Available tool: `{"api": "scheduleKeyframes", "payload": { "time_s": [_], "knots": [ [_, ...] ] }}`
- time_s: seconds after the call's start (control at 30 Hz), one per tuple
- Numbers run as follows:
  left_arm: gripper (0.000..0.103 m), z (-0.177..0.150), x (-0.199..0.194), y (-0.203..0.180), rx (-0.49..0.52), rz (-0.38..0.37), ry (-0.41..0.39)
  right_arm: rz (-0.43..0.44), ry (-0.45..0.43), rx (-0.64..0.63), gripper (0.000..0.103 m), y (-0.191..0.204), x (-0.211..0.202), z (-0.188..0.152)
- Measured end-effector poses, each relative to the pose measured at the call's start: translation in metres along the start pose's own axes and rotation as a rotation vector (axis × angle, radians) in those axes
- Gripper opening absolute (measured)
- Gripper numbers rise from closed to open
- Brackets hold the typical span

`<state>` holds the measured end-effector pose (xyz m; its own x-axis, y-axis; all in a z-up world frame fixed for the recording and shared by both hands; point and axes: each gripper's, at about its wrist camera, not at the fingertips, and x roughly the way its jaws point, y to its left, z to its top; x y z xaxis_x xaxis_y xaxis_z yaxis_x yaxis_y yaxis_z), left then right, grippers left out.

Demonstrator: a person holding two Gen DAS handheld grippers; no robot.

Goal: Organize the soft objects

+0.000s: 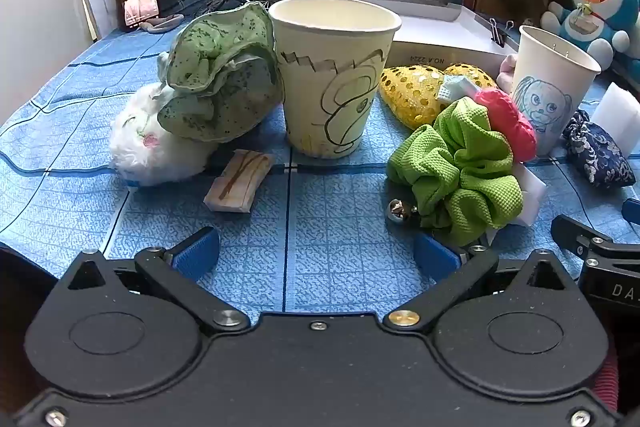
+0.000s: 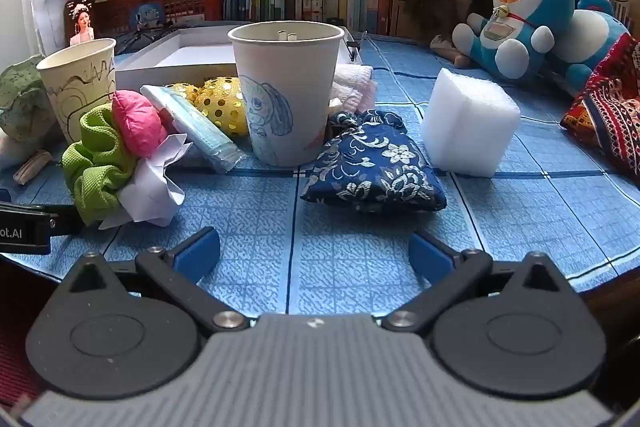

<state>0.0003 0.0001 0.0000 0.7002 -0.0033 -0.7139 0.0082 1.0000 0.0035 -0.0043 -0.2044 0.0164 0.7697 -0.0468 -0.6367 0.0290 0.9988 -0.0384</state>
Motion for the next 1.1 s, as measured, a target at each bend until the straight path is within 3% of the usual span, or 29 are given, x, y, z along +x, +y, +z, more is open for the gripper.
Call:
{"api": "scheduleKeyframes", "payload": {
  "time_s": [1.1],
  "knots": [
    [0.103, -0.0005, -0.0001, -0.0001, 0.002, 0.004, 0.005, 0.000, 0.002, 0.002, 0.103, 0.0012, -0.0005, 0.0020]
  ]
}}
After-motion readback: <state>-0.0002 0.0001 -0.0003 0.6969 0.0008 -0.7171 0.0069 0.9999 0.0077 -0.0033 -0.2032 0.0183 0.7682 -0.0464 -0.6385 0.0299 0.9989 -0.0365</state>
